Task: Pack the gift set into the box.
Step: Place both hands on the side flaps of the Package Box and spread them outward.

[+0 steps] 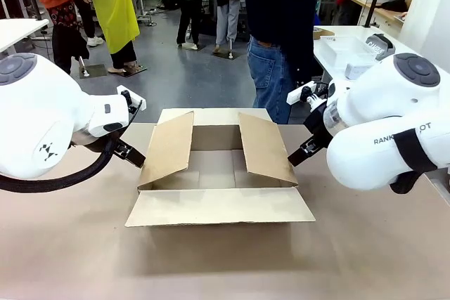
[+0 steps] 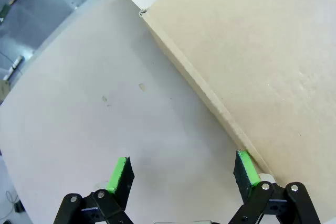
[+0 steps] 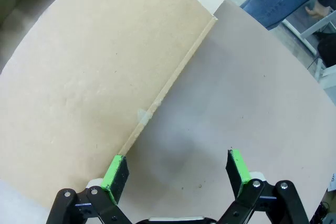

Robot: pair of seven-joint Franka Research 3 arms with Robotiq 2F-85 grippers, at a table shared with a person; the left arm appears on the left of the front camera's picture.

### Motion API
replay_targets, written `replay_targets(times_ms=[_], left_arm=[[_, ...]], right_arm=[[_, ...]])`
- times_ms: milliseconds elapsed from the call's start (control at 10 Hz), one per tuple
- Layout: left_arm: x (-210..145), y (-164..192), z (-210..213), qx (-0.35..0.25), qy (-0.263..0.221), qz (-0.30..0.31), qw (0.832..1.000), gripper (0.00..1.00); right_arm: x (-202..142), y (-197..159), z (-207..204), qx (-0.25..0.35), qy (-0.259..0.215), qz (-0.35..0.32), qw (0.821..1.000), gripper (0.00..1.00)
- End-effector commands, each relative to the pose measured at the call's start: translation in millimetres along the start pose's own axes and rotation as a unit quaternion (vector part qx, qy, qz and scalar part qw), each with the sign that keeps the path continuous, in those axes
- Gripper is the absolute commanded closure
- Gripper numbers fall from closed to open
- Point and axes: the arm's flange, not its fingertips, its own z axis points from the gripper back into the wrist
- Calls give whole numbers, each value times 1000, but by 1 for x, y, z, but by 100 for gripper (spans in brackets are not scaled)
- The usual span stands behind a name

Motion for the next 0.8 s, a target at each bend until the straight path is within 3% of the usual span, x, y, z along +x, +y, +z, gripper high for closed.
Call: replay_targets(times_ms=[0,300,400,600,700], left_arm=[[0,0,0,0,0,-1,1000,0],[0,0,0,0,0,-1,1000,0],[0,0,0,0,0,0,1000,0],[-14,25,85,33,-53,-5,998,0],[-30,47,131,47,-63,42,996,0]], right_arm=[[0,0,0,0,0,0,1000,0],[0,0,0,0,0,0,1000,0],[2,-4,21,19,-17,36,999,0],[-2,-34,106,23,-66,14,997,0],[-10,-47,151,39,-47,-33,998,0]])
